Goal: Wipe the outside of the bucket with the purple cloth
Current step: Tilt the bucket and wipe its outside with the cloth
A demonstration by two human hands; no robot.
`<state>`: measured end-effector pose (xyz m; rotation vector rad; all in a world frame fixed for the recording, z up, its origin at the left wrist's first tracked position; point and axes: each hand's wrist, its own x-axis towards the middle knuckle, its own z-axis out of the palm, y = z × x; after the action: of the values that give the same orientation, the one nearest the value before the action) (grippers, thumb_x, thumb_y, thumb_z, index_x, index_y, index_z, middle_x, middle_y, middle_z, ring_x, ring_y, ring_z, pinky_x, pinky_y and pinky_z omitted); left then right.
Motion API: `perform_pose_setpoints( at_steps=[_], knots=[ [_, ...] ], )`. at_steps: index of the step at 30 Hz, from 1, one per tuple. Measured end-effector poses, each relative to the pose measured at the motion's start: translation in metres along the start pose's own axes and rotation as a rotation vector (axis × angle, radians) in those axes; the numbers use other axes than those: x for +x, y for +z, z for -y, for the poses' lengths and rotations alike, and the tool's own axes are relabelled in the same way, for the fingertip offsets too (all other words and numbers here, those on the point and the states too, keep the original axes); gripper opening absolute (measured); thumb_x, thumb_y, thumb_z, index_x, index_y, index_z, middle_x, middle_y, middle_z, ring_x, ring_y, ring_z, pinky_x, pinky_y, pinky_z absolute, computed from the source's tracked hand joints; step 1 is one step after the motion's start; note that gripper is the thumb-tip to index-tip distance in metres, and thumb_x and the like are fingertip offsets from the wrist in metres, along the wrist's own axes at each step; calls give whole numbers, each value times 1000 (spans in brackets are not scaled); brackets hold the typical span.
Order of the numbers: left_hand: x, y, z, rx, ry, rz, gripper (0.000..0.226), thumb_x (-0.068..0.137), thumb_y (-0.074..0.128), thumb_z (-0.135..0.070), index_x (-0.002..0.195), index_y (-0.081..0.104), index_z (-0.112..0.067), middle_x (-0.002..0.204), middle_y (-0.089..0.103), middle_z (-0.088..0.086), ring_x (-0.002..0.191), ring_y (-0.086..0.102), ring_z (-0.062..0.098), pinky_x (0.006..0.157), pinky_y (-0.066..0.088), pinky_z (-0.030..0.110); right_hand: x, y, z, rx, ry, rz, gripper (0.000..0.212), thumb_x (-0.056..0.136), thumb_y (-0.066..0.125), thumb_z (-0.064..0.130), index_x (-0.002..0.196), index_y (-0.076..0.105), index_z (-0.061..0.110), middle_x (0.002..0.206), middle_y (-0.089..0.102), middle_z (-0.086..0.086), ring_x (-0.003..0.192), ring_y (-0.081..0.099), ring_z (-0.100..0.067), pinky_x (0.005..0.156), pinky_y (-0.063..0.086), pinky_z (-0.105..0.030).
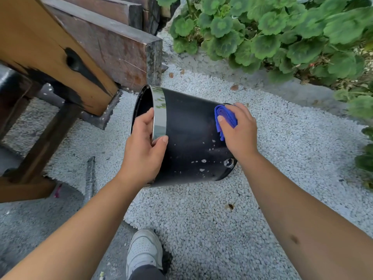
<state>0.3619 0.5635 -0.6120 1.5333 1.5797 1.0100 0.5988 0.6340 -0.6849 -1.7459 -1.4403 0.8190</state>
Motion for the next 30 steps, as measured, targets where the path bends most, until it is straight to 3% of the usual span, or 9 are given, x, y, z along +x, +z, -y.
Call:
perform_pose_setpoints(
  at_steps=[3,5,9,11,13,17,19,23,30],
  knots=[
    [10,-2,-14,-46,29,40,65,85,57,-23,131,35,-64,135,56,-30,129,51,-1,100,47,27,4,-4,5,58,8,8,26,89,62,35,114,64,29,125,57,9,119,51,-23,100,44,-39],
    [9,1,-15,-75,-11,77,65,87,56,-19,134,35,-59,130,55,-37,122,53,-7,97,45,16,3,-2,3,21,33,41,25,89,61,36,113,63,28,115,56,13,111,55,-23,90,46,-30],
    [-4,12,-8,144,-84,93,82,88,52,-44,158,13,-28,125,42,-54,105,52,-19,84,36,-4,3,5,-8,-244,61,236,40,94,49,46,131,50,32,140,44,6,121,44,-29,99,35,-34],
    [-3,10,-9,173,-79,120,91,87,48,-58,159,2,-26,160,22,-25,141,32,-1,109,36,15,6,6,-6,-306,51,237,42,95,47,46,134,48,30,142,44,5,120,47,-28,104,38,-42],
    [-1,8,-11,243,-48,137,92,88,42,-62,159,-4,-24,166,-3,-13,151,1,2,120,26,43,3,6,-4,-256,33,192,39,95,50,40,132,51,27,140,47,2,120,49,-28,104,40,-47],
    [-3,7,-12,266,-4,142,87,92,34,-62,158,-6,-23,163,-9,-15,153,4,12,122,17,46,0,-1,-1,-246,5,128,39,87,58,22,126,57,24,131,55,1,110,54,-27,94,46,-39],
    [-4,6,-10,236,-13,138,84,93,32,-61,158,-5,-21,161,-6,-18,152,14,19,122,17,41,4,-4,9,-279,-7,158,42,82,62,19,123,60,26,123,59,1,99,59,-23,83,50,-36],
    [-3,3,-5,205,-11,97,83,94,28,-61,157,1,-15,161,0,-14,147,1,-9,118,6,13,-5,-5,54,46,55,203,48,72,59,21,119,62,32,105,67,0,65,68,-17,56,59,-34],
    [-4,9,-7,74,67,89,109,84,25,-84,156,4,-5,158,10,-19,141,15,-18,112,18,8,-71,38,105,-120,-487,133,47,80,51,42,120,65,23,139,53,-8,124,37,-31,108,35,-50]
  ],
)
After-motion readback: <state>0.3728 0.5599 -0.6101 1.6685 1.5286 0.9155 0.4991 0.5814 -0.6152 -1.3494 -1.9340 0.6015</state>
